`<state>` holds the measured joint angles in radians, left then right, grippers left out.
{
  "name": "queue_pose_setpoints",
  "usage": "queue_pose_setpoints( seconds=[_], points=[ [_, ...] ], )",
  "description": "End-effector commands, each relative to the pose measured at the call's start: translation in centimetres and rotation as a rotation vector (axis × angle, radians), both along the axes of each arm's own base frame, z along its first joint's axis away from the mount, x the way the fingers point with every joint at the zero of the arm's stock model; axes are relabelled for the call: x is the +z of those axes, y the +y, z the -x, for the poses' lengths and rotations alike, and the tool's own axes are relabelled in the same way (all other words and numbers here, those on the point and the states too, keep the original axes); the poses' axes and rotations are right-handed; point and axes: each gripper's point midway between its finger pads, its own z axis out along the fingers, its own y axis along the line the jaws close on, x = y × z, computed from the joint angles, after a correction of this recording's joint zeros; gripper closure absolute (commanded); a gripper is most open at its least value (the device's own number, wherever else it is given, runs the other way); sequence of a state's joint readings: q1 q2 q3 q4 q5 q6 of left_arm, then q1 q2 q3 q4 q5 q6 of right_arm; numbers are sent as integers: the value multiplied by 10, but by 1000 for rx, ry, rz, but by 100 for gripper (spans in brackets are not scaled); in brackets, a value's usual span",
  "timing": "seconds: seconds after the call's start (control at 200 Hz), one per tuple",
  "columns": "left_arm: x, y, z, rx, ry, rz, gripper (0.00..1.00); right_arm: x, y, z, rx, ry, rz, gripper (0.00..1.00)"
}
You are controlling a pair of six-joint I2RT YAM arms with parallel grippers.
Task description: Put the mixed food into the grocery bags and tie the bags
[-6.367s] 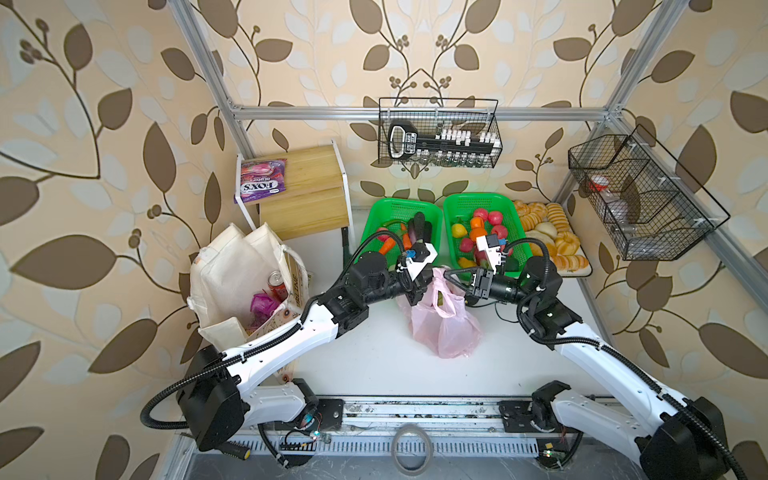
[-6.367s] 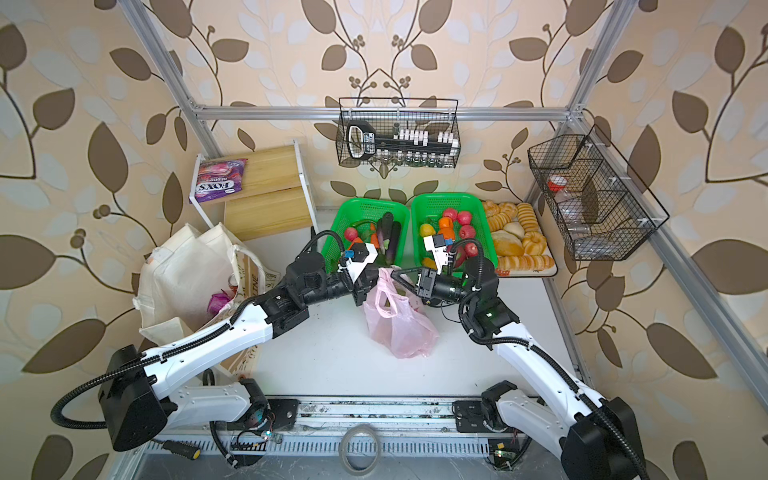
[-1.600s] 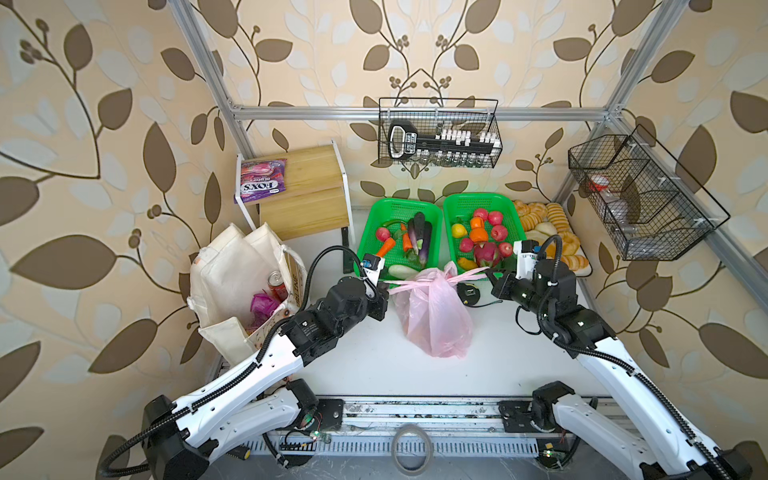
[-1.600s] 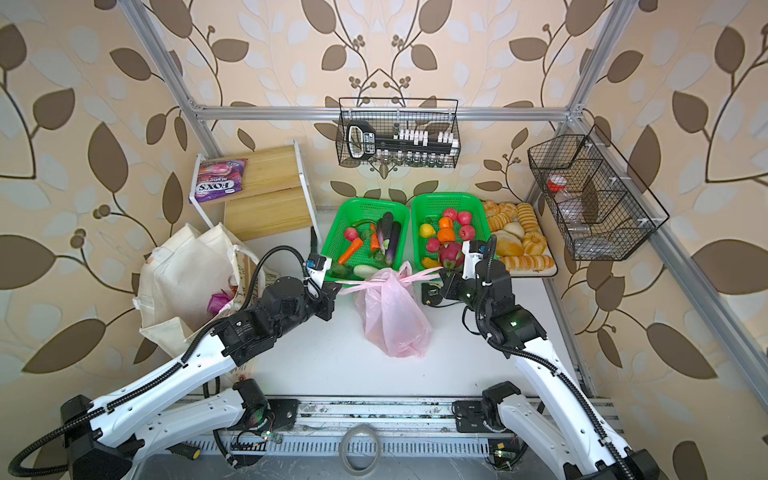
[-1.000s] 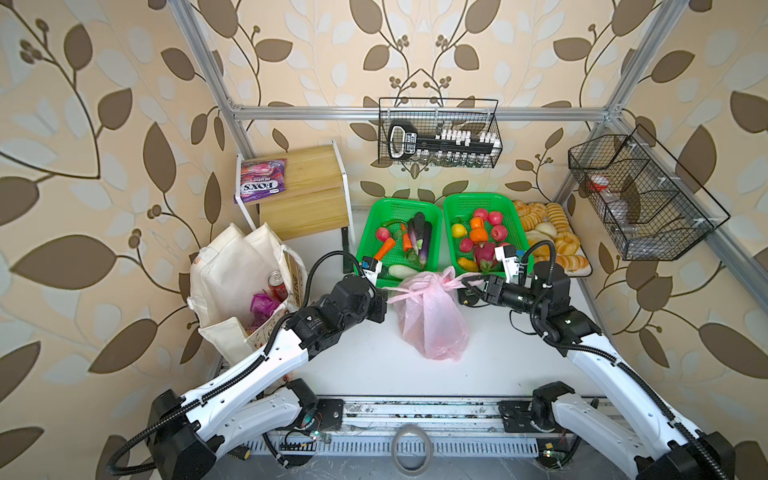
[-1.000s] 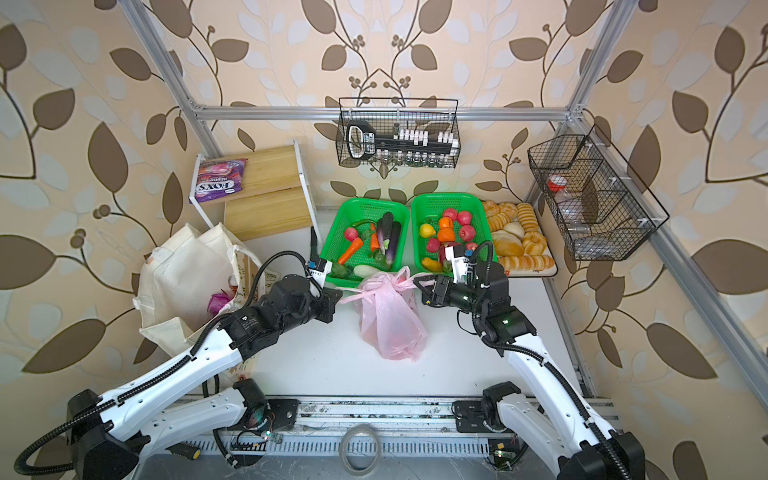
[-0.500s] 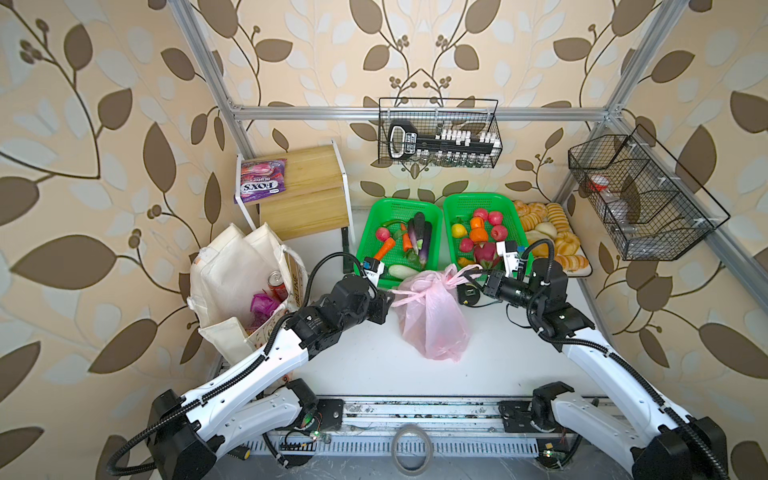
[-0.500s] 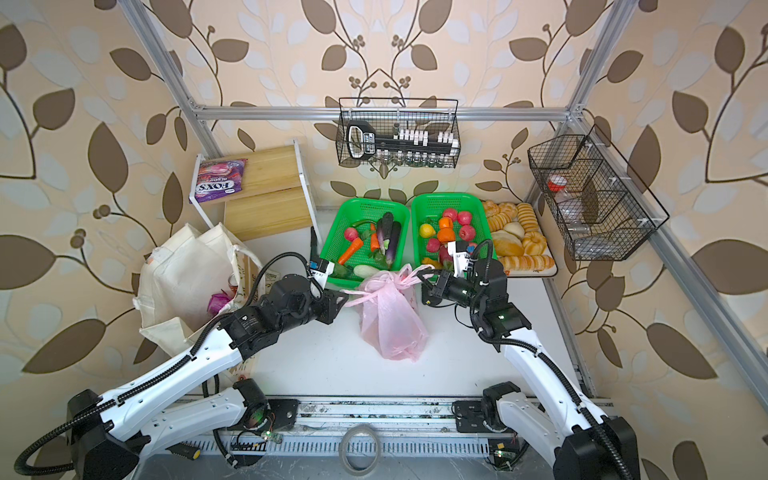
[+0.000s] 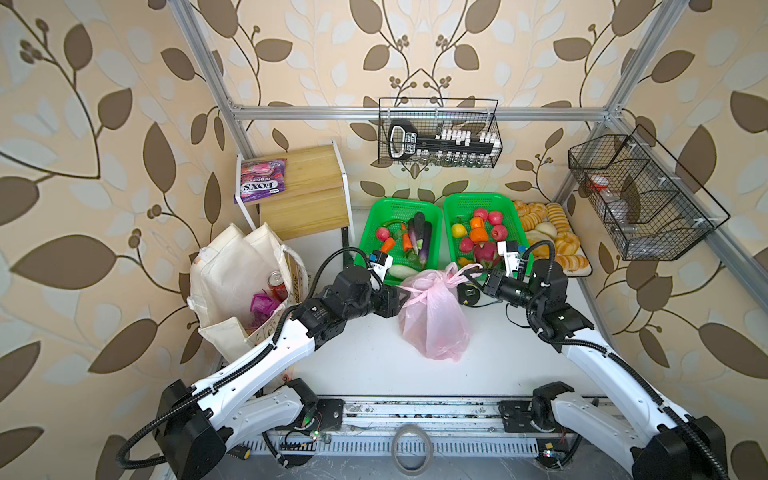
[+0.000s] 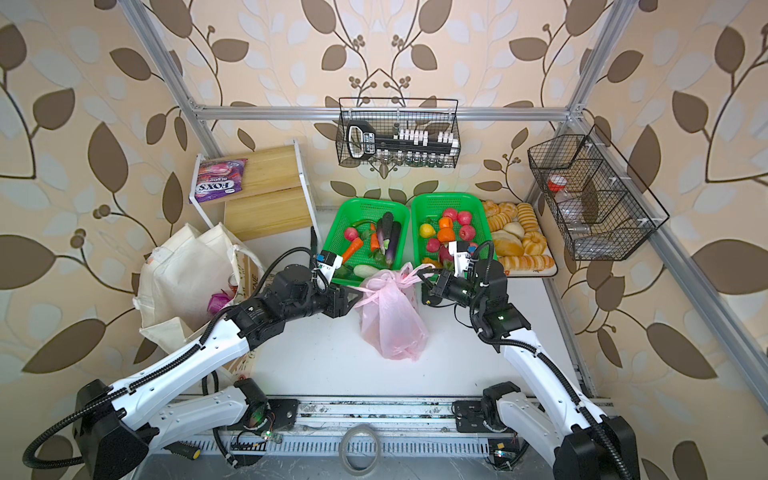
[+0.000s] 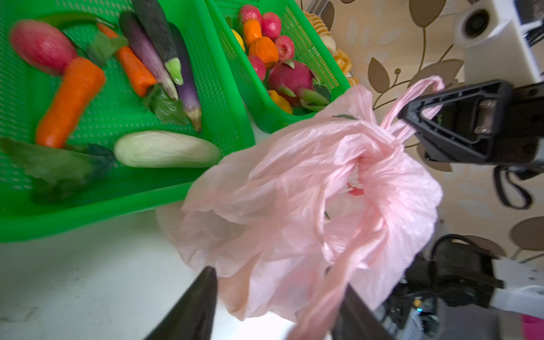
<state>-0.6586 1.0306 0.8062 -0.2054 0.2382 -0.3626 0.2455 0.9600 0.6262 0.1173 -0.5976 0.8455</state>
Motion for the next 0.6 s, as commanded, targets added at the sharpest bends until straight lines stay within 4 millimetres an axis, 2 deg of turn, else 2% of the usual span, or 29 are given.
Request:
queue_pose_setpoints(
  seconds=[0.0,0.05,0.095,0.275,0.44,0.6],
  points=[
    [38,-12,3,-72,-61,119,70,-1,-6,-3,-40,2,0,100],
    [35,-8,2,-53,-54,113,83,-3,-10,-4,-63,7,13,100],
    [31,-2,0,-21,-45,92,100,-8,-15,-6,-95,20,34,100],
    [5,42,-14,207,7,-68,100,-12,-37,-11,-215,27,81,100],
    [-5,60,-14,279,15,-118,100,-28,-59,-12,-313,49,183,100],
    [-30,75,-13,351,77,-185,100,-45,-75,-12,-385,96,253,100]
  ],
)
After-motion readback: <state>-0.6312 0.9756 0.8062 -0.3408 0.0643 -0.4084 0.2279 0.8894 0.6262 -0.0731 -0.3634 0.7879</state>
